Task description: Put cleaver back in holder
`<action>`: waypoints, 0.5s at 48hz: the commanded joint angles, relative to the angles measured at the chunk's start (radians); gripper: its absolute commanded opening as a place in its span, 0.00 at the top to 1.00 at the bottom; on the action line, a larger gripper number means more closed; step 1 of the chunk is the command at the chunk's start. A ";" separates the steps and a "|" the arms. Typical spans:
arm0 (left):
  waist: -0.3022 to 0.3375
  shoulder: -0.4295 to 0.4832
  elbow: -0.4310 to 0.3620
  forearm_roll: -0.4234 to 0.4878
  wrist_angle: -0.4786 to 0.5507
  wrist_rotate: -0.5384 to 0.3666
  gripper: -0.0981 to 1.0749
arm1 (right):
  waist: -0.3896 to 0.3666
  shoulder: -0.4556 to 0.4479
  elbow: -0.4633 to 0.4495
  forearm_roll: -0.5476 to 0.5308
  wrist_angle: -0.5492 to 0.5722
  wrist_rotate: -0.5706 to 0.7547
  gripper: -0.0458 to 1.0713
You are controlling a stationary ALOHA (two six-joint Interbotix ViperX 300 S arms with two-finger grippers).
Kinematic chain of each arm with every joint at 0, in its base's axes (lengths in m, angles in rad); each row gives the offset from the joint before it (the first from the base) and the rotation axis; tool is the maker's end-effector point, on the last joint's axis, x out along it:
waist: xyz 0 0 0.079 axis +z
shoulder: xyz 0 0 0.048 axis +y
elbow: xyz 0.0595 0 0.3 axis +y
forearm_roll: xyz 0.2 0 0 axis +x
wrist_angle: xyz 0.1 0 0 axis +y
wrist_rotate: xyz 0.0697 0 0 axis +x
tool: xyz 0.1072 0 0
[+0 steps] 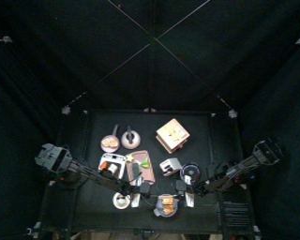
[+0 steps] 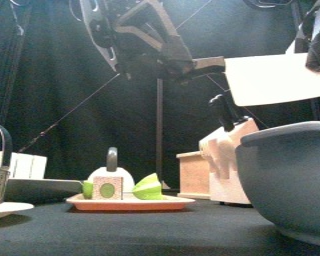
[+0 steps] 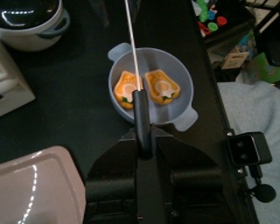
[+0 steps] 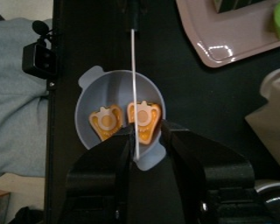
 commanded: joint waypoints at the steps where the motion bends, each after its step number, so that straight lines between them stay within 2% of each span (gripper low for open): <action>1: -0.002 -0.089 0.005 -0.034 0.028 0.003 0.56 | -0.020 -0.063 0.011 -0.023 -0.003 0.000 0.34; 6: -0.005 -0.163 0.029 -0.054 0.123 0.000 0.56 | -0.069 -0.117 0.046 -0.037 0.003 0.002 0.34; 13: -0.003 -0.239 0.035 -0.078 0.281 0.003 0.56 | -0.189 -0.189 0.087 -0.040 -0.012 0.002 0.34; 24: 0.002 -0.383 0.018 -0.084 0.380 -0.006 0.57 | -0.371 -0.305 0.161 -0.054 -0.026 0.002 0.35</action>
